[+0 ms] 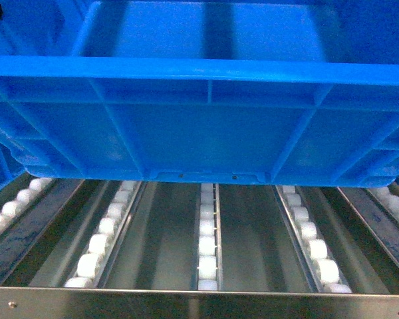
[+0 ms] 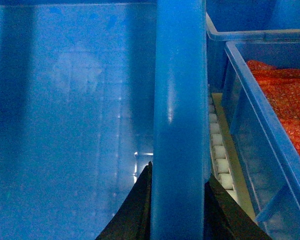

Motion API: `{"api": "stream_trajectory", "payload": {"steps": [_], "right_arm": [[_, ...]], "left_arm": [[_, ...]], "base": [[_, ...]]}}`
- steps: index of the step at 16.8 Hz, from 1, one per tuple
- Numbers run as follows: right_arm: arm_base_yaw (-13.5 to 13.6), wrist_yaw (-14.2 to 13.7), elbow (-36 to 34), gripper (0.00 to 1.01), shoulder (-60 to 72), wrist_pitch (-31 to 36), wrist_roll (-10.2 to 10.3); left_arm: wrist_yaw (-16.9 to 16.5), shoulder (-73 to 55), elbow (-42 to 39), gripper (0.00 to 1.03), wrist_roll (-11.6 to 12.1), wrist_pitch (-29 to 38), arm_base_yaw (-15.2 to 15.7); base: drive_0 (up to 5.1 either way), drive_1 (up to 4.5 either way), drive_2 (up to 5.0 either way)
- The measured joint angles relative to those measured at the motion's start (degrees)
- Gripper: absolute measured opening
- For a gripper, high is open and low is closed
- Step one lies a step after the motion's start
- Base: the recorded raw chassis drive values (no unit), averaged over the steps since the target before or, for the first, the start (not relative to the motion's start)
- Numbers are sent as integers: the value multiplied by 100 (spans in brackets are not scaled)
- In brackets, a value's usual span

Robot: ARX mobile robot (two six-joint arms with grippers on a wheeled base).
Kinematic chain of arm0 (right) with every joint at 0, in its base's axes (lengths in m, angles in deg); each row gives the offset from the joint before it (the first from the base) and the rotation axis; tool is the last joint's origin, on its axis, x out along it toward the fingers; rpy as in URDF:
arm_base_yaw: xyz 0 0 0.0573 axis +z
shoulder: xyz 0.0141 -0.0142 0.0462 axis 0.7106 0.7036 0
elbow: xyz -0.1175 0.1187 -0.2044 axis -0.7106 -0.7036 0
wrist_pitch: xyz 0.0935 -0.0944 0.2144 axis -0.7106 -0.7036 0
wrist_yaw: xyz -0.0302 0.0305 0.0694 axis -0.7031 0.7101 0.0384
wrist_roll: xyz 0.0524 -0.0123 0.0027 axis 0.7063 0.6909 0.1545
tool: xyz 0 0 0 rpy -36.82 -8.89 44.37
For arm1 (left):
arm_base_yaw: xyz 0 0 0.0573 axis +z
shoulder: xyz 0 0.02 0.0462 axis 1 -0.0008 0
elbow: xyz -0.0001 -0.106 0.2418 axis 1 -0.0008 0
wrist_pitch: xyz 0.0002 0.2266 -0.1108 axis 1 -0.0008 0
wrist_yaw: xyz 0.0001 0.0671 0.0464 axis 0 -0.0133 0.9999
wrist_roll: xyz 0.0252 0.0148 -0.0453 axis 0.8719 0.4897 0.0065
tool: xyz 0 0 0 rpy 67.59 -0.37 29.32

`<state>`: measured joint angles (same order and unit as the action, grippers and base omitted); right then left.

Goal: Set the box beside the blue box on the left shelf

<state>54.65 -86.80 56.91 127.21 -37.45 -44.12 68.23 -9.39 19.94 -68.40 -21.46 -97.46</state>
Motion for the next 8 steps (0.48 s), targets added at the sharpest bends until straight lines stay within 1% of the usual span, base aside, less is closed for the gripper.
{"api": "stream_trajectory", "payload": {"steps": [6,7,8], "right_arm": [[0,0,0,19,0,0,0],[61,-205,-173,19,0,570,-138],[190,-627,-328,18,-20,1038,-629]], "left_arm": [[0,0,0,18,0,0,0],[181,0,0,18,35,2,-48],[420,68,2,18,-2,24,-103]], "base": [[0,0,0],[0,0,0],[0,0,0]]}}
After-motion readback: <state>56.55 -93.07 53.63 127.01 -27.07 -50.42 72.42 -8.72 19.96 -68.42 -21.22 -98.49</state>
